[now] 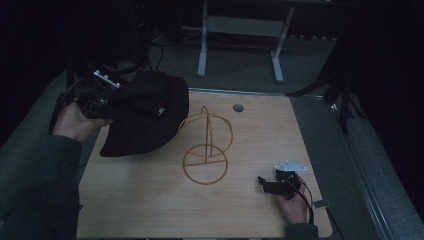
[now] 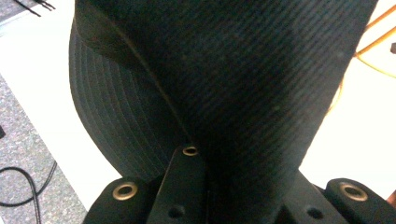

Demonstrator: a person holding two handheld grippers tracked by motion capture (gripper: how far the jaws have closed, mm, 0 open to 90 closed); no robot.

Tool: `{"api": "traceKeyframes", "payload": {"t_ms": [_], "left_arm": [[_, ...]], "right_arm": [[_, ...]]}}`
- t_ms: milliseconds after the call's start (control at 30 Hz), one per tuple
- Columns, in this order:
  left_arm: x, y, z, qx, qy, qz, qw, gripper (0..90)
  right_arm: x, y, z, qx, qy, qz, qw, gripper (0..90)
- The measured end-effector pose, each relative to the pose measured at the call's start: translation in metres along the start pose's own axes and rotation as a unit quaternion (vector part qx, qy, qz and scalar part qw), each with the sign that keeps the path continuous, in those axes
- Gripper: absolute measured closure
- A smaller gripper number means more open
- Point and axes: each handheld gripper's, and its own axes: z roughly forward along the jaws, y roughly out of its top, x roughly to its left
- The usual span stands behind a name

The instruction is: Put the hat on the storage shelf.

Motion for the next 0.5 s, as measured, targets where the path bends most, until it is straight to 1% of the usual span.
{"api": "traceKeyframes", "payload": {"t_ms": [167, 233, 500], "left_arm": [[0.002, 0.000, -0.002, -0.005, -0.005, 0.003, 1.0000, 89.3], [0.001, 0.002, -0.005, -0.004, -0.002, 0.008, 1.0000, 89.3], [-0.002, 0.007, -0.014, -0.007, 0.005, 0.017, 0.9998, 89.3]], "right_arm": [[0.000, 0.000, 0.000, 0.000, 0.000, -0.001, 1.0000, 17.7], [0.000, 0.000, 0.000, 0.000, 0.000, -0.001, 1.0000, 17.7], [0.000, 0.000, 0.000, 0.000, 0.000, 0.000, 1.0000, 17.7]]}}
